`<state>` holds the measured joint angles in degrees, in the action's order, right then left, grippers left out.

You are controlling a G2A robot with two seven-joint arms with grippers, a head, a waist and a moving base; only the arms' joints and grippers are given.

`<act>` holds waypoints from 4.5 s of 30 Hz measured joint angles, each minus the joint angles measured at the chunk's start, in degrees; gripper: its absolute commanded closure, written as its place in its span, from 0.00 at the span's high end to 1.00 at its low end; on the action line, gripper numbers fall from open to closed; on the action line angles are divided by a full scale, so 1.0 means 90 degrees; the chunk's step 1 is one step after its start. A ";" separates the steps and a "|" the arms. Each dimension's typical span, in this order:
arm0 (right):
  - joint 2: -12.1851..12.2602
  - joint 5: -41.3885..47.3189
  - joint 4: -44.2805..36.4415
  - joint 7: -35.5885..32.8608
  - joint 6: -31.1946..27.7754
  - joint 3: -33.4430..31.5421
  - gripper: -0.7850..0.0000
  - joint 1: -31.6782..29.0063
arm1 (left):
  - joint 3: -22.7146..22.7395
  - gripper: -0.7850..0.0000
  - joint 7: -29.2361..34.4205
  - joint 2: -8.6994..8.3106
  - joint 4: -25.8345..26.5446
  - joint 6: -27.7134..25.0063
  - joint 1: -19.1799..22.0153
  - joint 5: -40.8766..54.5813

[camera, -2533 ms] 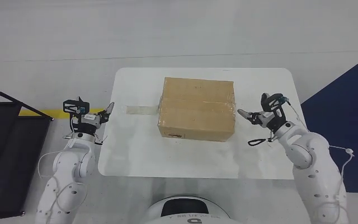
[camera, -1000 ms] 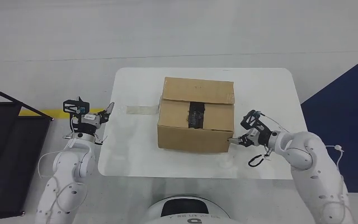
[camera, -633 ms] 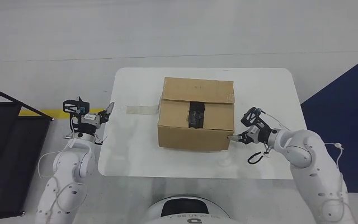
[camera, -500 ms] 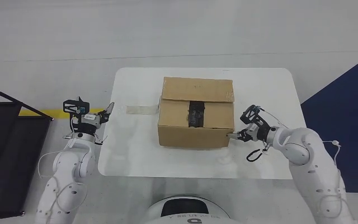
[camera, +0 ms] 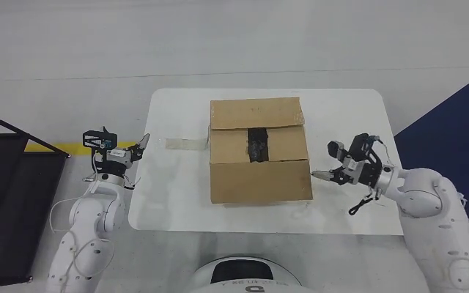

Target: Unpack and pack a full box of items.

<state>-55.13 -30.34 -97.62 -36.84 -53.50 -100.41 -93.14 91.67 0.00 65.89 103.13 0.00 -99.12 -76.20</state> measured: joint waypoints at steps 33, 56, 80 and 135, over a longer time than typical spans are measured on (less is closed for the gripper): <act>-0.0439 -0.3771 0.0437 0.0323 0.5011 0.2954 1.00 0.2520 | 0.0000 1.00 0.0000 0.0000 0.0000 0.0000 0.0000 0.0000; -0.1916 -0.3011 0.5811 -0.2491 0.6408 0.6180 1.00 0.7796 | 0.0000 1.00 0.0000 0.0000 0.0000 0.0000 0.0000 0.0000; -0.1148 -0.2722 0.2902 -0.0614 0.5249 0.3913 1.00 0.6057 | 0.0000 1.00 0.0000 0.0000 0.0000 0.0000 0.0000 0.0000; -0.2949 0.6484 0.5815 -0.4171 0.2620 0.8125 0.69 0.8098 | 0.0000 1.00 0.0000 0.0000 0.0000 0.0000 0.0000 0.0000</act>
<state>-81.67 28.02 -45.28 -74.38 -29.92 -27.29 -20.26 91.67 0.00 65.89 103.13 0.00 -99.12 -76.20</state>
